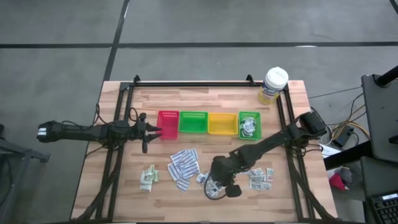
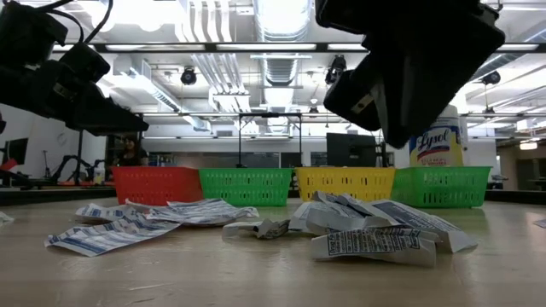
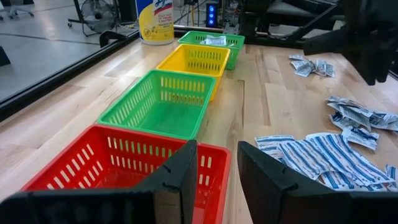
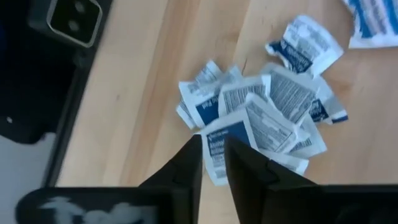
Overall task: Pick & Place First Aid Supplies
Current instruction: Put the blue alcohol pad into the right green bin
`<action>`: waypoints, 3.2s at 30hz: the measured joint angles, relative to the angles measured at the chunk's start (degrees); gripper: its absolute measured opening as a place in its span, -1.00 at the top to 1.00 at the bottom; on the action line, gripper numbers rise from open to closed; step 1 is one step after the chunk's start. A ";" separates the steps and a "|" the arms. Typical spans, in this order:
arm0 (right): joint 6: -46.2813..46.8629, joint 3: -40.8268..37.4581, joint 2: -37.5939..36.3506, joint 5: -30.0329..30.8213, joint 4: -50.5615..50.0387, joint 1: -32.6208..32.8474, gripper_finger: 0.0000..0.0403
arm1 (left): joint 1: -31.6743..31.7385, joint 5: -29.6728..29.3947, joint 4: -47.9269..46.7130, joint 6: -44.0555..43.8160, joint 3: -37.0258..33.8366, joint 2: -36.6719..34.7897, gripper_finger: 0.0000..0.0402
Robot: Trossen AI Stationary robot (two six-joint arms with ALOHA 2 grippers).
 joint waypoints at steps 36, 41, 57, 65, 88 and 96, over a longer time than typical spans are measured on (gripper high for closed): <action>2.37 -3.15 1.10 4.37 1.78 0.00 0.60 | 0.00 0.00 0.02 0.00 0.00 0.02 0.44; 2.36 -4.03 1.10 4.63 1.70 -0.09 0.56 | 0.00 0.00 0.01 0.00 0.00 0.00 0.44; 3.46 -4.04 1.10 5.84 3.25 -0.37 0.55 | 0.00 0.00 0.02 0.00 0.00 0.02 0.44; 6.02 -4.04 1.74 5.90 3.56 -0.37 0.53 | 0.00 0.00 0.02 -0.01 0.00 0.02 0.44; 6.02 -3.69 5.49 5.55 4.08 0.39 0.65 | 0.00 0.00 0.02 0.00 0.00 0.00 0.44; 5.78 -3.69 5.52 6.87 3.74 0.45 0.84 | 0.00 0.00 0.02 0.00 0.00 0.00 0.44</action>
